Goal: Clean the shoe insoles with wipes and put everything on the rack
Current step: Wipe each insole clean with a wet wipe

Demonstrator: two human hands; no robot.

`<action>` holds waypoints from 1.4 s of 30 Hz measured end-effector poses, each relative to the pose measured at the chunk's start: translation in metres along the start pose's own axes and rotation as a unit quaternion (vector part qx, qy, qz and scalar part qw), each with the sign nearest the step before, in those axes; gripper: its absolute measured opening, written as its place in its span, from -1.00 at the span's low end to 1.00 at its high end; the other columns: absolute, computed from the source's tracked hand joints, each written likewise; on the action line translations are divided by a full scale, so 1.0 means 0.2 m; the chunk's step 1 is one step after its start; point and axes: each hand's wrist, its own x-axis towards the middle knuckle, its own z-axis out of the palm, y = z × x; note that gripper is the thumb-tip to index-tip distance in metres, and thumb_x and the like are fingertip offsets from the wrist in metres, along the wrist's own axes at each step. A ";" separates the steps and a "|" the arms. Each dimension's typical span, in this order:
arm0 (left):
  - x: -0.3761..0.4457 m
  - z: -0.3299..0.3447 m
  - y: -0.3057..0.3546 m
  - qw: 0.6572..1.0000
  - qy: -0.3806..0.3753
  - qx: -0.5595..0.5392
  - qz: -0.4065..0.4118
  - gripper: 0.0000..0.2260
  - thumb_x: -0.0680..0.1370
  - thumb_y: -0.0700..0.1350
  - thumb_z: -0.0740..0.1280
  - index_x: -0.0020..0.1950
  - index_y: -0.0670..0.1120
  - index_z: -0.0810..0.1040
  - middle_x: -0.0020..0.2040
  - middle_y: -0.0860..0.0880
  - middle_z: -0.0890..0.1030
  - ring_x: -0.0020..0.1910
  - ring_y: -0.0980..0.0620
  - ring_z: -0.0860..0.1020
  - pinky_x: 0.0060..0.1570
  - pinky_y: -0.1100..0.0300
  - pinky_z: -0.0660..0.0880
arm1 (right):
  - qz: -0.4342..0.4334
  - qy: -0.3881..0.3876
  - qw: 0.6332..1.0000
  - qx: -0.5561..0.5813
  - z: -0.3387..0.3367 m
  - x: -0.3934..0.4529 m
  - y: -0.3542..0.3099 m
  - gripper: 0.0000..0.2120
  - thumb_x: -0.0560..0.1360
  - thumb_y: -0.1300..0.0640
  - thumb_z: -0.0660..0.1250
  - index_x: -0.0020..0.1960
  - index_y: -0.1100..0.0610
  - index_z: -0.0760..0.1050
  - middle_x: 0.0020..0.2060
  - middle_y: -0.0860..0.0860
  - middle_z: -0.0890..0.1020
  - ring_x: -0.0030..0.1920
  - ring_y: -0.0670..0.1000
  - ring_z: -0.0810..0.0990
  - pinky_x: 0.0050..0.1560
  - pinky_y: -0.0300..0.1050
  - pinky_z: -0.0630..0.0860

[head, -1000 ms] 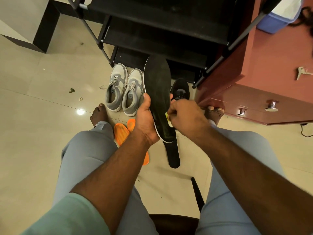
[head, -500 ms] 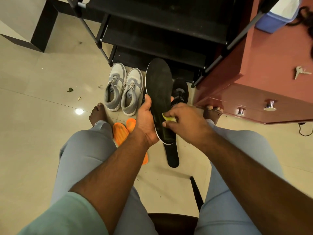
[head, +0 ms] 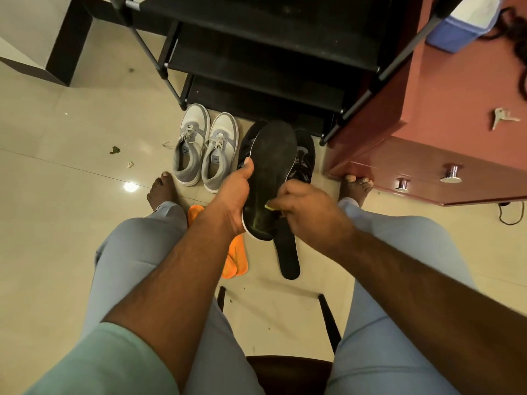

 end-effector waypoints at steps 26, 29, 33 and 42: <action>-0.04 -0.01 0.07 0.997 0.051 0.052 -0.020 -0.52 0.65 0.19 0.14 0.08 -0.20 0.63 -0.12 -0.19 0.72 -0.23 -0.10 0.71 -0.17 0.07 0.59 | -0.091 0.006 0.995 0.047 0.00 -0.03 -0.06 -0.72 0.35 0.43 0.43 0.03 0.23 0.64 -0.19 0.16 0.56 -0.24 0.11 0.56 -0.35 -0.06 0.55; -0.06 0.02 0.05 0.998 0.014 0.054 -0.024 -0.49 0.65 0.23 0.09 0.16 -0.16 0.60 -0.05 -0.22 0.71 -0.16 -0.18 0.70 -0.17 -0.11 0.65 | 0.022 0.052 0.998 0.019 -0.04 0.10 0.06 -0.71 0.48 0.35 0.31 0.18 0.20 0.58 -0.03 0.18 0.52 -0.05 0.13 0.53 -0.05 -0.02 0.54; -0.07 0.01 0.06 0.998 0.034 0.043 -0.016 -0.52 0.67 0.19 0.10 0.13 -0.17 0.61 -0.11 -0.20 0.71 -0.20 -0.14 0.71 -0.14 -0.01 0.63 | -0.020 0.065 0.995 0.072 0.01 0.06 -0.01 -0.74 0.46 0.35 0.30 0.11 0.22 0.62 -0.07 0.15 0.59 -0.07 0.10 0.59 -0.08 -0.09 0.57; -0.06 0.04 0.03 0.997 0.050 0.037 -0.039 -0.56 0.67 0.15 0.12 0.06 -0.17 0.60 -0.22 -0.17 0.71 -0.30 -0.09 0.70 -0.30 0.15 0.59 | -0.036 0.105 0.992 0.064 0.05 0.12 0.00 -0.76 0.34 0.37 0.30 -0.06 0.26 0.66 -0.17 0.14 0.67 -0.12 0.14 0.64 0.00 -0.07 0.52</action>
